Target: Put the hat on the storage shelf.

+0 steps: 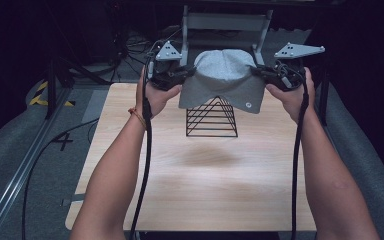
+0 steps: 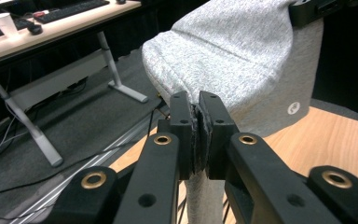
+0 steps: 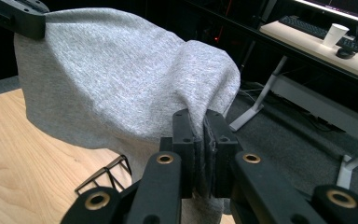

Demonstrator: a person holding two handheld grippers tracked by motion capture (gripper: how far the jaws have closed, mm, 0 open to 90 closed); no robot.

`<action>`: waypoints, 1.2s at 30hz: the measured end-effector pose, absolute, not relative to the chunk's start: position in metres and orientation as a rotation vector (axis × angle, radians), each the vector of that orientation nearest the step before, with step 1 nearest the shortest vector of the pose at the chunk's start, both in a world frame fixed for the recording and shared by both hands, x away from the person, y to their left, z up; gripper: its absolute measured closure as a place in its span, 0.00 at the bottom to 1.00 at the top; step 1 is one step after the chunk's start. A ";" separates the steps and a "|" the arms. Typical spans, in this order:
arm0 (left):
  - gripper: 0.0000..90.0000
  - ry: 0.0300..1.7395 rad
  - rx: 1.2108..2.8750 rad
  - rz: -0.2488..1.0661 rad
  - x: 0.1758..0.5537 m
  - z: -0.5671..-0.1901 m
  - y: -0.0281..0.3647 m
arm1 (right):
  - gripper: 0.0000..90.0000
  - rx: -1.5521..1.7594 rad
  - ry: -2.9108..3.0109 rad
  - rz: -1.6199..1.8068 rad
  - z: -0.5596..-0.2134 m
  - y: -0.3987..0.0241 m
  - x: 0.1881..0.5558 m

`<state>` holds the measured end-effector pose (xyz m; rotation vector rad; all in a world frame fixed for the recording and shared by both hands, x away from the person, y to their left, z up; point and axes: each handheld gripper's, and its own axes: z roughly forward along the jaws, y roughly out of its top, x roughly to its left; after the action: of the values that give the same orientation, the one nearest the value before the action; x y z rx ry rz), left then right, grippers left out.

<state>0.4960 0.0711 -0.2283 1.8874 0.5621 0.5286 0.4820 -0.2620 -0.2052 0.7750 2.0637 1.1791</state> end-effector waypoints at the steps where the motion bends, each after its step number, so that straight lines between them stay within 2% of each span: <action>1: 0.95 0.557 1.905 0.528 0.495 -0.229 0.071 | 0.94 0.777 2.067 1.176 -0.205 -0.262 0.481; 13: 0.95 0.555 1.890 0.457 0.487 -0.241 0.082 | 0.94 0.733 2.111 1.149 -0.210 -0.259 0.470; 17: 0.94 0.555 1.950 0.504 0.487 -0.249 0.081 | 0.94 0.724 2.126 1.138 -0.212 -0.259 0.466; 24: 0.94 0.593 1.971 0.504 0.498 -0.268 0.073 | 0.94 0.748 2.140 1.121 -0.227 -0.255 0.472; 31: 0.94 0.639 1.982 0.489 0.513 -0.293 0.069 | 0.94 0.780 2.173 1.117 -0.250 -0.260 0.486; 36: 0.94 0.661 2.020 0.474 0.522 -0.319 0.062 | 0.93 0.829 2.214 1.099 -0.283 -0.262 0.497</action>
<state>0.5224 0.0623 -0.3188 2.0204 0.6613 0.4741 0.4973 -0.2616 -0.2826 0.8287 2.2138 1.0991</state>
